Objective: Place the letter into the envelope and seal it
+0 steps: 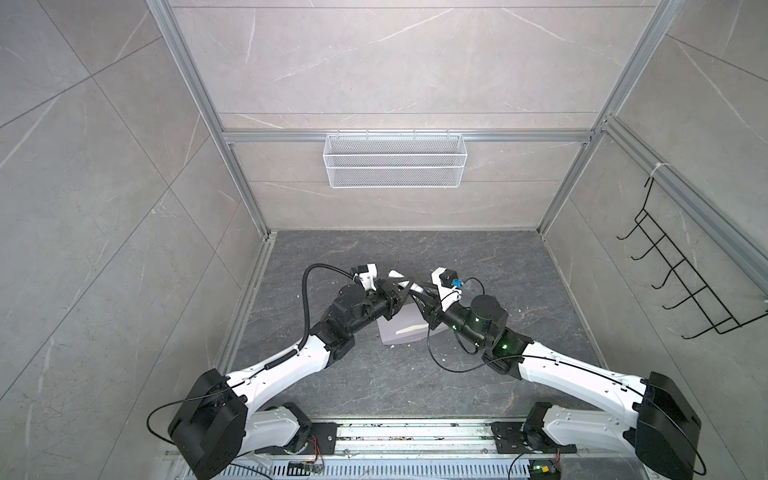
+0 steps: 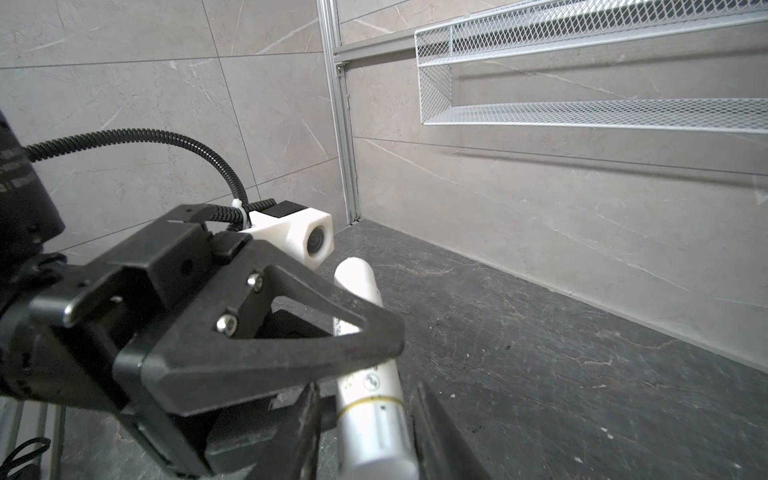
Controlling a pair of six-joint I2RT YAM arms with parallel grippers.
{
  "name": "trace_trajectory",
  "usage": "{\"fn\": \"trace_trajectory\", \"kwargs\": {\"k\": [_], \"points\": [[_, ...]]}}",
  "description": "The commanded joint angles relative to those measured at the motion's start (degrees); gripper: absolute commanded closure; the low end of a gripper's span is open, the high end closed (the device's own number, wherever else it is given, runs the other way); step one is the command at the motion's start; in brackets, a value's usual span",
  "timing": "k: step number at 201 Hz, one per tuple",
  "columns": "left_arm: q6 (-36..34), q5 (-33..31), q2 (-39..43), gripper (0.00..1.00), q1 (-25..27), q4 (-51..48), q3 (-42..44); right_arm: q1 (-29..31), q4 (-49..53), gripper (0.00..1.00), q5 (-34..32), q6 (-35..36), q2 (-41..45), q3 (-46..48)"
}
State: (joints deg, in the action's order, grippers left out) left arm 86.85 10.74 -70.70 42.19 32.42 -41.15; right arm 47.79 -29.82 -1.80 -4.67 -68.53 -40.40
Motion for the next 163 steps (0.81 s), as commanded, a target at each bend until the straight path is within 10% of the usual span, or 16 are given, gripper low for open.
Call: {"fn": "trace_trajectory", "kwargs": {"k": [1, 163], "points": [[-0.4, 1.5, 0.5, 1.0, 0.2, 2.6, -2.8, 0.4, 0.2, 0.61, -0.3, 0.5, -1.0, -2.0], [-0.7, 4.5, -1.0, 1.0, 0.1, 1.1, -4.2, 0.4, 3.0, 0.58, -2.0, 4.1, -1.9, -3.9]]}}
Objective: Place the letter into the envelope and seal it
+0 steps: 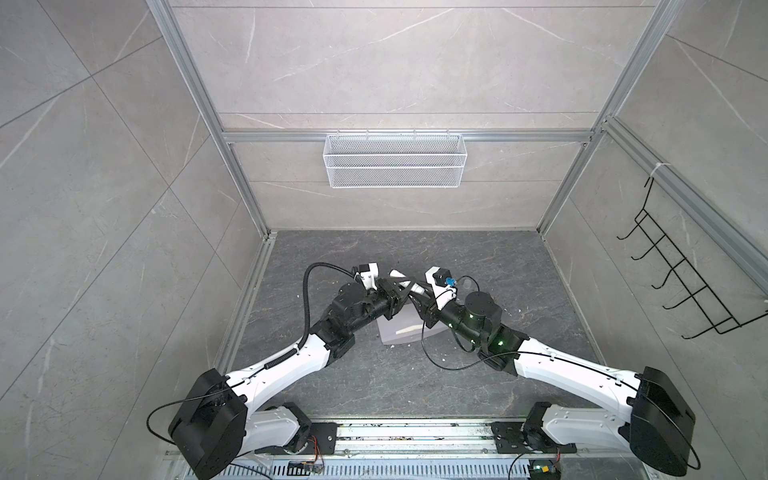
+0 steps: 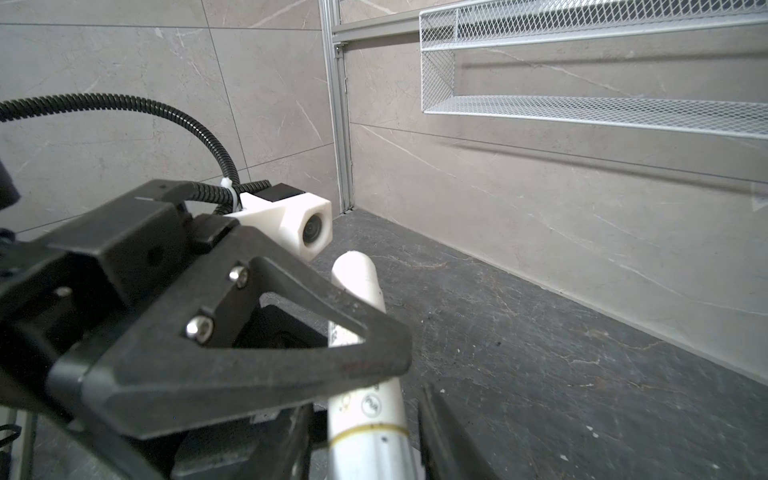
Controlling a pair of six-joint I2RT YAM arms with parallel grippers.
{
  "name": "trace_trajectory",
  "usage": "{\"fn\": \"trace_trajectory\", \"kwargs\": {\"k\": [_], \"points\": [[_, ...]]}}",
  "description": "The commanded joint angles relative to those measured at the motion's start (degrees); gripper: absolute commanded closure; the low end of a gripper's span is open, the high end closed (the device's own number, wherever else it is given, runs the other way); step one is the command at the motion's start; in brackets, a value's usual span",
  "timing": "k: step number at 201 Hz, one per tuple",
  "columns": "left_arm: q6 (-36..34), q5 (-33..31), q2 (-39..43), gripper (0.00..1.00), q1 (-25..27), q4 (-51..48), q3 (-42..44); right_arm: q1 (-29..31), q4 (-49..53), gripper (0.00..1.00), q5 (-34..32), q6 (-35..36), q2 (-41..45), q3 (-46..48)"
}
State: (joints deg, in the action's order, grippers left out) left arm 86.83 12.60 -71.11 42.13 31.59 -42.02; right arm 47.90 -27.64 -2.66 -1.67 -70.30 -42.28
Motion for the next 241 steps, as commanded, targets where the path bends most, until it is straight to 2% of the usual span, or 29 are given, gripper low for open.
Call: {"fn": "trace_trajectory", "kwargs": {"k": [1, 24, 72, 97, 111, 145, 182, 206, 241], "points": [[-0.7, 2.6, -0.6, 1.0, 0.1, 1.9, -3.4, 0.3, 0.8, 0.58, -1.1, 1.1, -0.2, -2.0], [-0.2, 3.3, -1.4, 1.0, 0.2, 2.7, -3.6, 0.3, 0.6, 0.65, -1.2, 1.3, -0.9, -2.7], [-0.7, 3.0, -1.7, 1.0, 0.2, 2.9, -3.2, 0.4, 0.3, 0.89, -2.2, 1.5, -0.9, -2.4], [-2.3, 2.4, -1.8, 0.87, 0.2, 2.8, -2.9, 0.3, 1.8, 1.0, -3.5, 1.6, -0.3, -2.2], [-3.6, 1.9, -1.7, 0.79, 0.2, 2.4, -2.8, 0.3, 3.0, 1.0, -4.7, 1.7, 0.2, -2.0], [-10.3, 0.4, 0.1, 0.5, -0.2, -2.4, -3.0, 0.3, 6.2, 1.0, -7.3, 1.3, 2.2, -1.6], [-18.8, -2.4, 5.4, 0.29, -1.7, -9.7, -2.9, 0.3, 14.3, 1.0, -9.2, -1.0, 4.2, -3.1], [-27.4, -4.6, 9.4, 0.23, -2.2, -15.8, -3.4, 0.4, 25.1, 1.0, -10.2, -2.4, 3.5, -7.1], [-43.6, -7.8, 14.1, 0.22, -2.2, -26.1, -5.0, 0.3, 40.5, 1.0, -12.0, -5.0, 1.7, -12.8]]}}
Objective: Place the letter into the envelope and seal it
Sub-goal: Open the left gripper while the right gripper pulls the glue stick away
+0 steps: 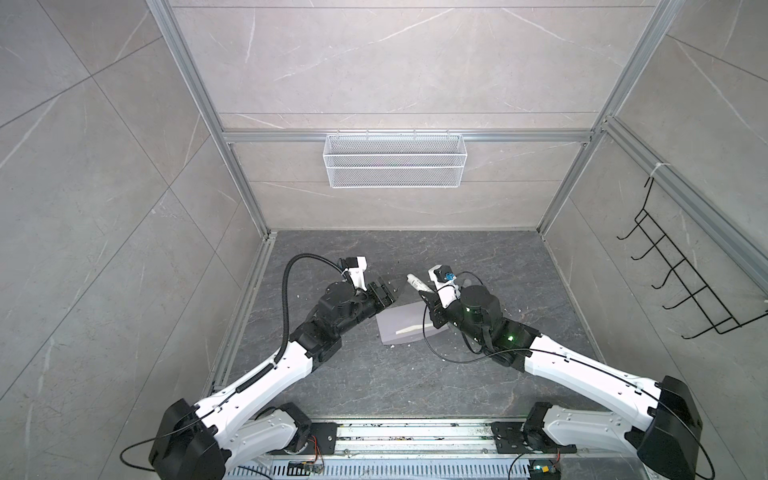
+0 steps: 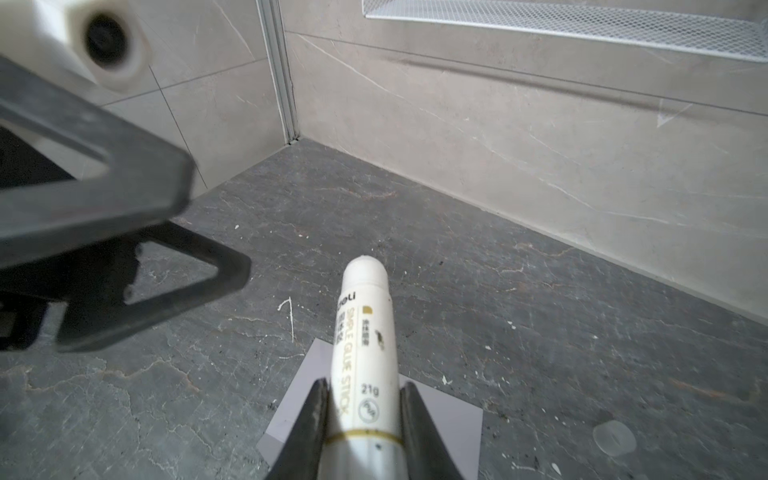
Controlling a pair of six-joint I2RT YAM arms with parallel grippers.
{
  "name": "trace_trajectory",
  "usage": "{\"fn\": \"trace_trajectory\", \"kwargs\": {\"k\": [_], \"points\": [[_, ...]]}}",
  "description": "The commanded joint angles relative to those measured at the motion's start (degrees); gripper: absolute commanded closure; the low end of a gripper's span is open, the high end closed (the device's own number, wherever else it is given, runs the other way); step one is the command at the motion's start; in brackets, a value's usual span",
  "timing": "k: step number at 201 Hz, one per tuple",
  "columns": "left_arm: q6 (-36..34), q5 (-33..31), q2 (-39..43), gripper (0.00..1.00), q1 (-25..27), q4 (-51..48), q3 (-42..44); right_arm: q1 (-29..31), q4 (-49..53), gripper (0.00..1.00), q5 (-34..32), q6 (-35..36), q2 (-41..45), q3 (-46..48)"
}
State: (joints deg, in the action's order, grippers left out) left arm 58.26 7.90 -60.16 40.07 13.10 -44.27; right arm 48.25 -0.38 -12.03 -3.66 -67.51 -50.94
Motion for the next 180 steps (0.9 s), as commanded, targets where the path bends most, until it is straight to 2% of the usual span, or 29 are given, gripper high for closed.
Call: {"fn": "trace_trajectory", "kwargs": {"k": [1, 38, 50, 70, 101, 117, 141, 180], "points": [[-15.4, -3.1, 3.2, 0.22, -0.2, -7.7, -2.8, -0.1, 13.6, 1.0, -2.7, -3.0, -1.2, -4.3], [-27.9, -3.8, 4.4, 0.22, -0.2, -13.1, -2.7, -0.1, 28.2, 1.0, -7.5, -4.1, -3.1, -9.8], [-31.3, -3.8, 3.9, 0.22, -0.2, -14.4, -2.8, 0.0, 30.7, 1.0, -9.6, -5.2, -3.0, -10.4], [-36.9, -3.1, 2.2, 0.22, -0.2, -16.5, -2.9, -0.1, 32.2, 1.0, -8.2, -3.5, -2.0, -10.0], [-44.1, 0.4, -2.7, 0.22, 0.5, -18.2, -3.5, -0.1, 36.3, 1.0, -9.4, -6.8, -0.6, -10.3], [-47.7, -0.1, -5.8, 0.24, 2.6, -19.0, -4.1, -0.7, 37.5, 1.0, -9.4, -8.0, 0.4, -9.9], [-54.0, -4.9, -11.6, 0.24, 7.9, -20.8, -6.0, -2.7, 40.4, 1.0, -6.7, -9.5, 1.1, -10.5], [-60.6, -11.9, -23.3, 0.3, 14.5, -26.0, -12.5, -10.8, 42.7, 1.0, 0.6, -13.4, 1.2, -10.0]]}}
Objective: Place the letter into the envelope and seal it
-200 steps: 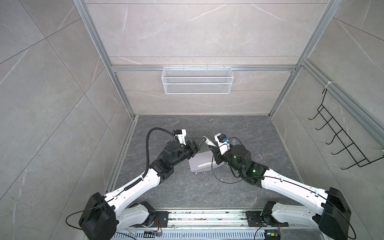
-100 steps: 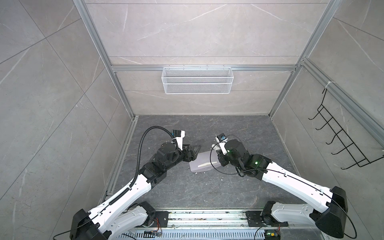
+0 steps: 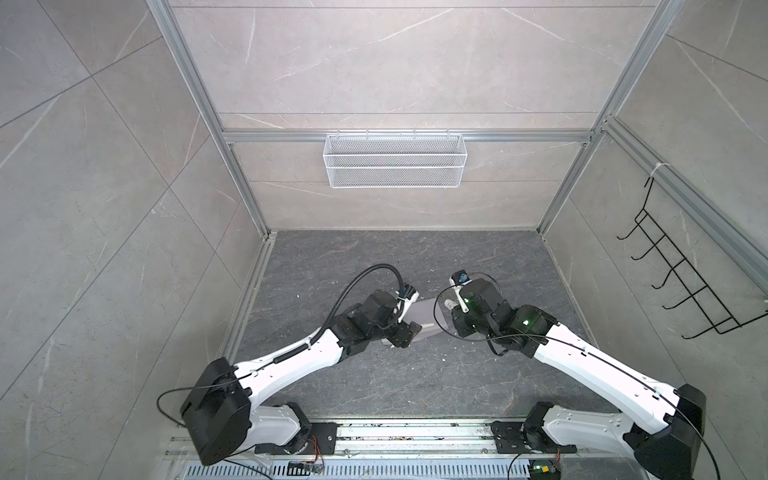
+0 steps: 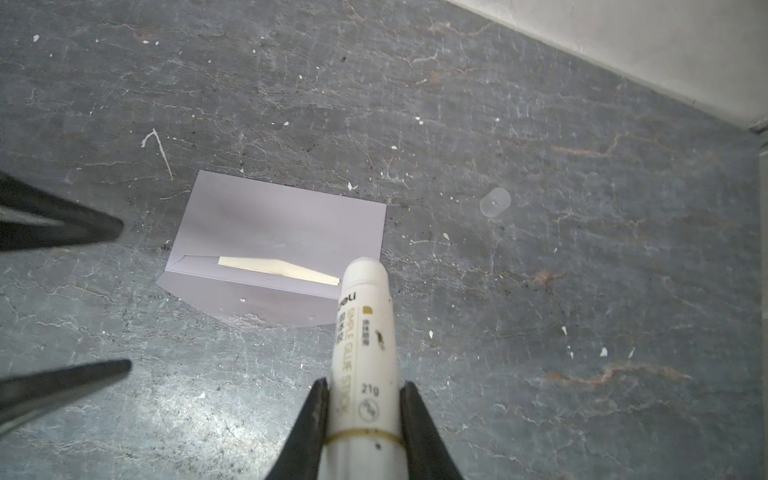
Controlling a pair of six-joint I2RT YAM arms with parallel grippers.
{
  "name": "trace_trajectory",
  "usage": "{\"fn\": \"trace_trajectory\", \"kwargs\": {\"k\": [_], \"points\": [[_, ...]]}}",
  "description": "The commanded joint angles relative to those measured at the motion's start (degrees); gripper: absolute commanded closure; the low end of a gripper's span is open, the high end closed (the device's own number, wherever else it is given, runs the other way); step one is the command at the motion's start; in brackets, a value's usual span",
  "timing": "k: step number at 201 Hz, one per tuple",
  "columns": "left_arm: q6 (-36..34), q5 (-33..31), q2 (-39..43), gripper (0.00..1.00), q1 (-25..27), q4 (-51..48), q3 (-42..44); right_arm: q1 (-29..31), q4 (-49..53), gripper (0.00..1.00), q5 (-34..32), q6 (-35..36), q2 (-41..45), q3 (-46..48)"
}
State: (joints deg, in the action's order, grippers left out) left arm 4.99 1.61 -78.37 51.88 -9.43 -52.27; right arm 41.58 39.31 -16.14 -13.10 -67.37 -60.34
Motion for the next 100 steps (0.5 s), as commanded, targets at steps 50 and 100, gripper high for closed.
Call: {"fn": "trace_trajectory", "kwargs": {"k": [50, 100], "points": [[-11.7, -15.0, -17.3, 0.33, 7.1, -6.2, -11.0, -11.1, 3.5, 1.0, 6.8, -6.4, 0.7, 0.9], [-13.4, -18.5, -25.2, 0.4, 8.4, -8.3, -15.3, -12.8, 1.2, 1.0, 9.7, -6.5, 2.0, 2.7]]}}
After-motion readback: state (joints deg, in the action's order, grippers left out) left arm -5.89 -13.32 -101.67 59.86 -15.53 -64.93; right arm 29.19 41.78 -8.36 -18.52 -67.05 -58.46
